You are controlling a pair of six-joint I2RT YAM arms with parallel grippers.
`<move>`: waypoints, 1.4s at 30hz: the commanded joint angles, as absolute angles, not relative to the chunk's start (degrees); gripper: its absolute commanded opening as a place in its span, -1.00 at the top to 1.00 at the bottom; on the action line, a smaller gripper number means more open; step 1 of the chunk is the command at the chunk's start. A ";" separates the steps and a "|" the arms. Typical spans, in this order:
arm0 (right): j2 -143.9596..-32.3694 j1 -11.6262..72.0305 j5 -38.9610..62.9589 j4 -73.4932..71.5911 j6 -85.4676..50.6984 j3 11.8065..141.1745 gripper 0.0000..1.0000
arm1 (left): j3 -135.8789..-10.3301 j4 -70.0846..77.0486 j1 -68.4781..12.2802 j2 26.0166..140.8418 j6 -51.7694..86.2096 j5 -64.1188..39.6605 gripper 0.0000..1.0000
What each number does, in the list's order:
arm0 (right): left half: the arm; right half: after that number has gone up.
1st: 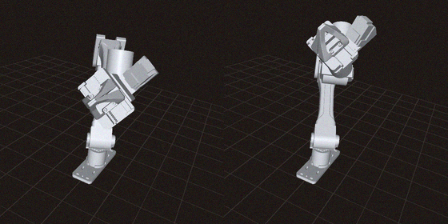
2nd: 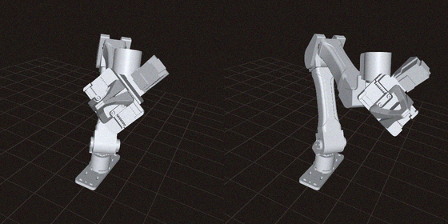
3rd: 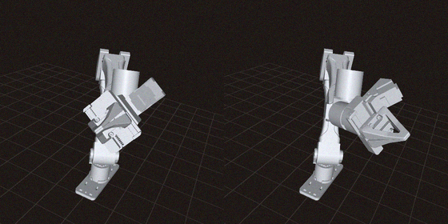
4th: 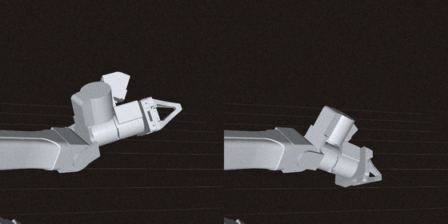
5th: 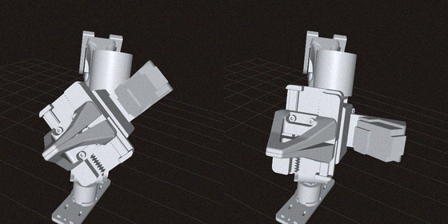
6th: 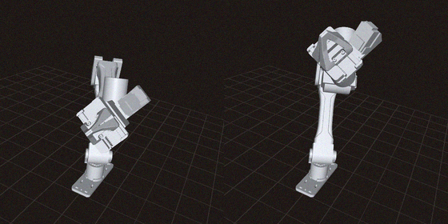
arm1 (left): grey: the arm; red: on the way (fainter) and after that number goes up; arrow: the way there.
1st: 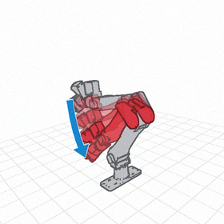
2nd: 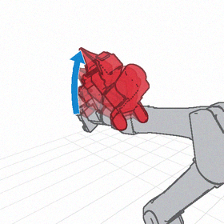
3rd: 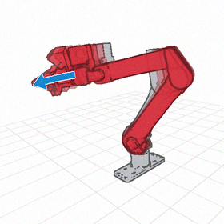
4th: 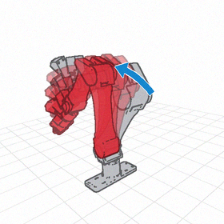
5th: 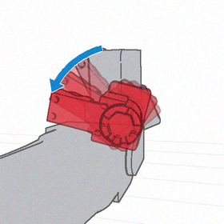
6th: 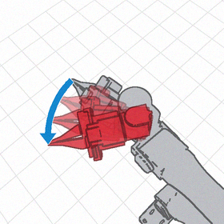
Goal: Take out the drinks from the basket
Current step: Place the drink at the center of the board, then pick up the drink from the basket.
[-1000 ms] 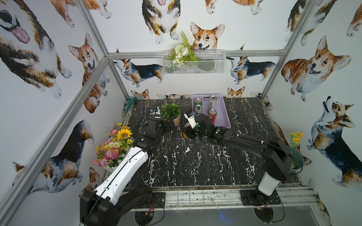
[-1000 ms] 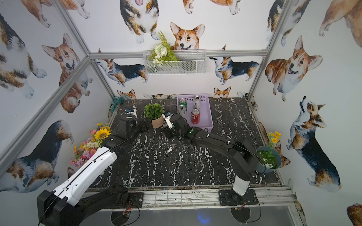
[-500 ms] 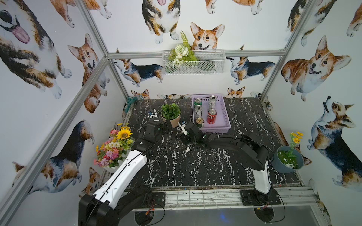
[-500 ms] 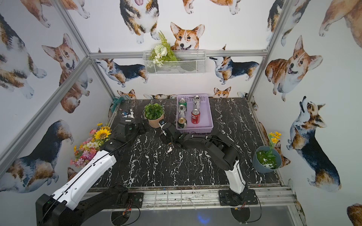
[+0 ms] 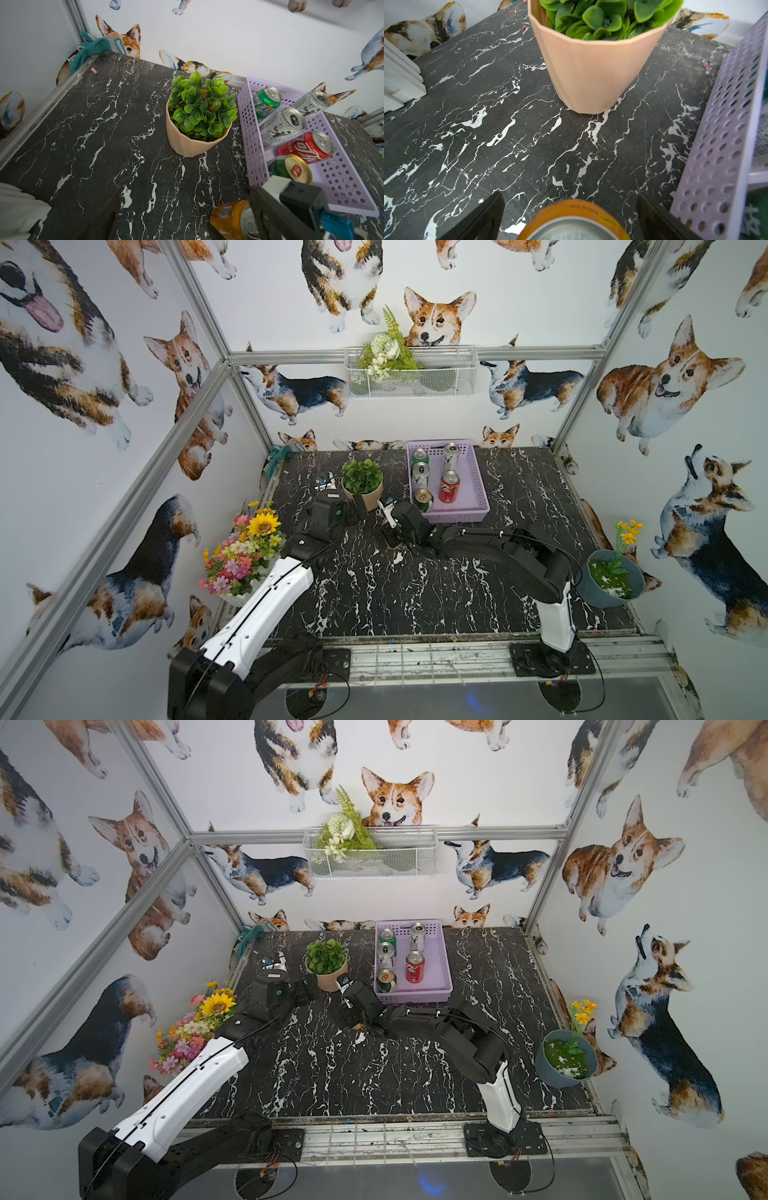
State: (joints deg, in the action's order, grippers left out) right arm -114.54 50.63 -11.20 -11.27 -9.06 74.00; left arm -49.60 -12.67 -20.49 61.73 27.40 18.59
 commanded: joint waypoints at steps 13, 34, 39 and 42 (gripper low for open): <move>-88.27 38.60 -23.01 -12.80 -19.24 59.54 -0.99 | -53.86 -9.78 -20.55 69.66 26.57 0.54 -1.00; -109.68 24.02 -13.27 5.17 -21.21 78.76 -0.89 | -58.97 -15.21 -23.03 76.91 25.14 1.19 -1.00; -111.12 23.94 -13.85 2.30 -20.42 79.45 -0.87 | -59.02 -15.11 -23.04 77.12 24.96 1.19 -1.00; -113.46 23.54 -14.34 2.61 -20.70 81.17 -0.90 | -59.32 -15.38 -23.05 77.33 24.61 1.19 -1.00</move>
